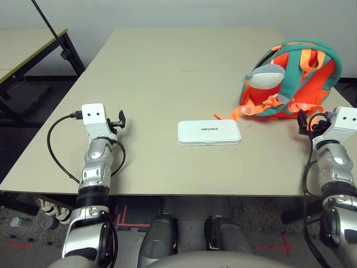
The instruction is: Put the pencil case into the backpack and zip it.
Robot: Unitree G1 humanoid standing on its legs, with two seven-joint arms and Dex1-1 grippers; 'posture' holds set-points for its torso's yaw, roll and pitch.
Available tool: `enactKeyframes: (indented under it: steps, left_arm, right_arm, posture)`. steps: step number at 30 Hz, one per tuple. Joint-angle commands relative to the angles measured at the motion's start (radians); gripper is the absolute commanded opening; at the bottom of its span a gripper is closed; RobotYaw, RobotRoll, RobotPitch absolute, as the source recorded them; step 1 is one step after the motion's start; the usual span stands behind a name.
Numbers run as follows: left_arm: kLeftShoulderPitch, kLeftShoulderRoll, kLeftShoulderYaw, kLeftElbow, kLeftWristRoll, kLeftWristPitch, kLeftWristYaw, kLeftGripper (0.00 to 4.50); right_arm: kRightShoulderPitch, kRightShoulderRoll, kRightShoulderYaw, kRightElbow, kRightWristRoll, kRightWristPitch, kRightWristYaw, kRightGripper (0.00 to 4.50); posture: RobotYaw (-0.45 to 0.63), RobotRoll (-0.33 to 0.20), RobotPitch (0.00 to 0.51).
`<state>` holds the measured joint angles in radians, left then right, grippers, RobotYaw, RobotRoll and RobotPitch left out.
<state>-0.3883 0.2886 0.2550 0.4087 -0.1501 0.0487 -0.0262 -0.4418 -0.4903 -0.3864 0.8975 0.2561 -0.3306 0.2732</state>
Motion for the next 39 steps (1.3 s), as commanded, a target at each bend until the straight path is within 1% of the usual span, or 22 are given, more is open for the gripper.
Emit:
enactKeyframes:
  steps: [1,5,7,9,10,13,14,16,18,19,20,22,25,26,27,28,30,34,36,39]
  left_arm:
    - [0.000,-0.001,-0.001,0.006,0.001,0.056,0.002,4.50]
    - [0.014,-0.012,0.014,-0.032,-0.036,0.096,-0.016,4.50]
    - [0.008,-0.015,0.015,-0.049,-0.085,0.131,-0.076,4.50]
    - [-0.001,-0.004,0.005,-0.073,-0.141,0.182,-0.170,4.50]
    - [-0.006,0.004,0.001,-0.092,-0.186,0.213,-0.243,4.50]
    - [-0.018,0.053,0.000,-0.144,-0.307,0.281,-0.465,4.50]
    - [-0.026,0.088,-0.018,-0.142,-0.308,0.303,-0.525,4.50]
    - [-0.060,0.146,-0.041,-0.103,-0.302,0.327,-0.614,4.50]
    - [-0.123,0.192,-0.061,-0.059,-0.344,0.408,-0.735,4.50]
    - [-0.142,0.204,-0.064,-0.046,-0.360,0.437,-0.774,4.50]
    - [-0.163,0.212,-0.067,-0.030,-0.369,0.456,-0.805,4.50]
    - [-0.201,0.221,-0.073,-0.003,-0.384,0.483,-0.873,4.50]
    - [-0.265,0.241,-0.091,0.045,-0.425,0.579,-1.013,4.50]
    - [-0.288,0.254,-0.110,0.066,-0.440,0.649,-1.065,4.50]
    - [-0.310,0.269,-0.129,0.089,-0.454,0.720,-1.113,4.50]
    - [-0.339,0.282,-0.155,0.120,-0.452,0.772,-1.160,4.50]
    - [-0.400,0.288,-0.188,0.203,-0.409,0.769,-1.193,4.50]
    - [-0.556,0.291,-0.278,0.419,-0.326,0.801,-1.300,4.50]
    - [-0.624,0.284,-0.341,0.540,-0.262,0.846,-1.335,4.50]
    - [-0.684,0.262,-0.422,0.664,-0.167,0.833,-1.404,4.50]
  right_arm:
    - [0.019,0.005,-0.012,-0.051,0.015,0.025,-0.008,4.44]
    - [0.035,-0.002,-0.013,-0.096,0.022,0.048,-0.002,4.44]
    - [0.043,-0.008,-0.012,-0.119,0.022,0.060,0.005,4.44]
    - [0.058,-0.021,-0.001,-0.159,0.021,0.082,0.031,4.44]
    - [0.071,-0.031,0.008,-0.190,0.018,0.101,0.051,4.44]
    - [0.115,-0.053,0.026,-0.316,0.035,0.183,0.123,4.44]
    - [0.133,-0.065,0.038,-0.367,0.039,0.217,0.152,4.28]
    - [0.178,-0.098,0.070,-0.492,0.051,0.306,0.223,3.84]
    - [0.251,-0.160,0.132,-0.674,0.085,0.452,0.340,3.10]
    - [0.276,-0.179,0.150,-0.736,0.097,0.502,0.371,2.77]
    - [0.299,-0.198,0.166,-0.797,0.113,0.554,0.399,2.33]
    - [0.325,-0.228,0.186,-0.899,0.145,0.642,0.441,1.60]
    - [0.335,-0.265,0.216,-1.016,0.173,0.748,0.489,0.34]
    - [0.330,-0.274,0.226,-1.036,0.174,0.766,0.500,0.03]
    - [0.324,-0.278,0.234,-1.050,0.171,0.780,0.505,0.03]
    - [0.313,-0.282,0.244,-1.057,0.163,0.785,0.509,0.03]
    - [0.287,-0.286,0.262,-1.059,0.146,0.791,0.519,0.03]
    - [0.221,-0.283,0.322,-1.003,0.090,0.766,0.542,0.03]
    - [0.199,-0.281,0.349,-0.964,0.058,0.741,0.553,0.03]
    - [0.163,-0.267,0.371,-0.908,0.023,0.706,0.556,0.03]
  posture:
    - [0.19,0.000,0.041]
    - [0.19,0.000,0.039]
    - [0.18,0.000,0.034]
    - [0.18,0.000,0.034]
    - [0.17,0.000,0.033]
    - [0.15,0.000,0.027]
    - [0.14,0.000,0.026]
    - [0.12,0.000,0.023]
    - [0.10,0.000,0.021]
    - [0.10,0.000,0.020]
    - [0.10,0.000,0.020]
    - [0.08,0.000,0.021]
    - [0.07,0.000,0.024]
    - [0.07,0.000,0.024]
    - [0.07,0.000,0.026]
    - [0.07,0.000,0.026]
    - [0.06,0.000,0.025]
    - [0.05,0.000,0.017]
    - [0.05,0.000,0.013]
    - [0.05,0.000,0.010]
